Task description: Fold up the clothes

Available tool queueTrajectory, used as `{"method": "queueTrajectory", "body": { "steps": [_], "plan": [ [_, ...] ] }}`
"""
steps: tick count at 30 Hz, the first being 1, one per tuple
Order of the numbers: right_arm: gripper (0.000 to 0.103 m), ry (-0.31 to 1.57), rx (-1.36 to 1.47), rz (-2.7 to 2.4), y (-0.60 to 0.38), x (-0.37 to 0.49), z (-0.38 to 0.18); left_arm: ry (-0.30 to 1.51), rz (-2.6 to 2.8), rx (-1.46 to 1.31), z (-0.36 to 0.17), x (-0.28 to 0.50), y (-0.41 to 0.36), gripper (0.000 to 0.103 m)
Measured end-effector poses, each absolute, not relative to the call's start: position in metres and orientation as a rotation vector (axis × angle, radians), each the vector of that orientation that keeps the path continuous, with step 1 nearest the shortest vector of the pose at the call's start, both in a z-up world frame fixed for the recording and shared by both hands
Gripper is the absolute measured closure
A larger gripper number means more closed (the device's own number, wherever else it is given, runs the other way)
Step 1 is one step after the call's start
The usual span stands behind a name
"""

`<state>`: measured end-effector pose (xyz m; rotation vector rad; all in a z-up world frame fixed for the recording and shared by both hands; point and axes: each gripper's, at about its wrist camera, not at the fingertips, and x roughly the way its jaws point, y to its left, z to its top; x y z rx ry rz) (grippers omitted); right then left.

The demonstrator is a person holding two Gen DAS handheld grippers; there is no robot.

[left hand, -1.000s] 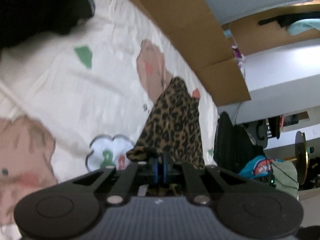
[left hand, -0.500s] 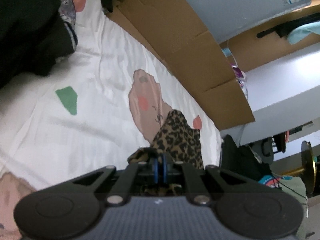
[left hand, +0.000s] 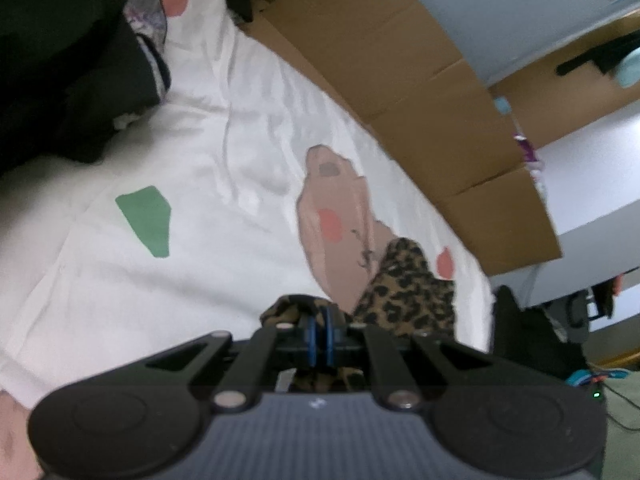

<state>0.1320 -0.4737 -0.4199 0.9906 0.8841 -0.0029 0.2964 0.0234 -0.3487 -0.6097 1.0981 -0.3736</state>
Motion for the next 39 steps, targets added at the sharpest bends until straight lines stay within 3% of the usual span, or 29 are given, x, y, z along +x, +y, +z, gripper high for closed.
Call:
{"method": "queueTrajectory", "body": {
  "steps": [11,15,16,18,20,26,39],
  "plan": [
    [0.097,0.938,0.98,-0.082,-0.472,0.151,-0.45,1.133,-0.284,-0.59,-0.379,0.31,0.017,0.098],
    [0.09,0.926,1.069,-0.07,-0.479,0.148,-0.46,1.141,-0.274,-0.629,-0.382,0.313,0.019,0.093],
    [0.086,0.915,1.077,-0.057,-0.479,0.146,-0.457,1.139,-0.276,-0.644,-0.38,0.312,0.02,0.088],
    [0.049,0.891,1.093,-0.032,-0.479,0.141,-0.453,1.122,-0.295,-0.651,-0.374,0.305,0.02,0.052],
    [0.039,0.875,1.097,-0.004,-0.476,0.137,-0.448,1.109,-0.298,-0.642,-0.368,0.296,0.019,0.036],
    [0.026,0.852,1.121,0.065,-0.463,0.128,-0.445,1.114,-0.284,-0.613,-0.359,0.274,0.018,0.034],
    [0.027,0.861,1.026,0.059,-0.425,0.132,-0.449,1.145,-0.395,-0.553,-0.375,0.257,-0.015,0.031]
  ]
}}
